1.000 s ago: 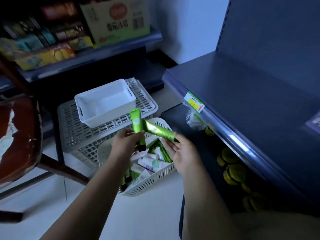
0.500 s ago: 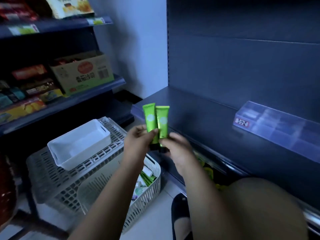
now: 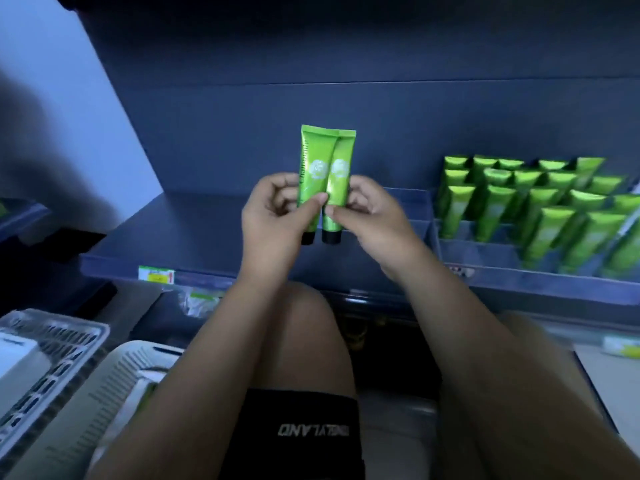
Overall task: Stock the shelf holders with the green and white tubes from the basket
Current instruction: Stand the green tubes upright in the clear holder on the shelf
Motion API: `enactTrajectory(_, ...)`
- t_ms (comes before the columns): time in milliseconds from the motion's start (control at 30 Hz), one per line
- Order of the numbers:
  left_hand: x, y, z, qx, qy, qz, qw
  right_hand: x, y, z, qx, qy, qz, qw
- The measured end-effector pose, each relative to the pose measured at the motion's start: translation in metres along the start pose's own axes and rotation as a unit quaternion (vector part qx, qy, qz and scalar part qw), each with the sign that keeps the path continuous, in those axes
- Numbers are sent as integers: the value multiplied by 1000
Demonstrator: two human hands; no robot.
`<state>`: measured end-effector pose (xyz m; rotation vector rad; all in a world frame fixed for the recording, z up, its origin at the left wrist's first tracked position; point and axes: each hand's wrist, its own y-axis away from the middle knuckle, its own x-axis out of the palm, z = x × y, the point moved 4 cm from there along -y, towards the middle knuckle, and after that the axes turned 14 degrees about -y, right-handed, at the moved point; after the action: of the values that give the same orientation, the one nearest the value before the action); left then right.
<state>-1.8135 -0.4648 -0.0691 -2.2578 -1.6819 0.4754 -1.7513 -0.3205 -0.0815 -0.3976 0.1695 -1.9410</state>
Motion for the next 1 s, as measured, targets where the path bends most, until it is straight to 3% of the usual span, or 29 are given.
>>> enactTrajectory(100, 48, 7, -6, -9, 45, 47, 998, -49, 22, 15, -23, 22, -30, 999)
enactTrajectory(300, 130, 28, 6, -64, 100, 135, 984, -135, 61, 33, -59, 75, -170, 981)
enactTrajectory(600, 215, 26, 13, -50, 50, 235, 969, -226, 85, 69, -93, 104, -323, 936)
enactTrajectory(800, 247, 13, 29, -23, -27, 287, 957, -245, 87, 80, -93, 158, -307, 934)
enactTrajectory(1000, 252, 1, 51, 9, -77, 269, 960, -244, 75, 69, -79, 228, -292, 926)
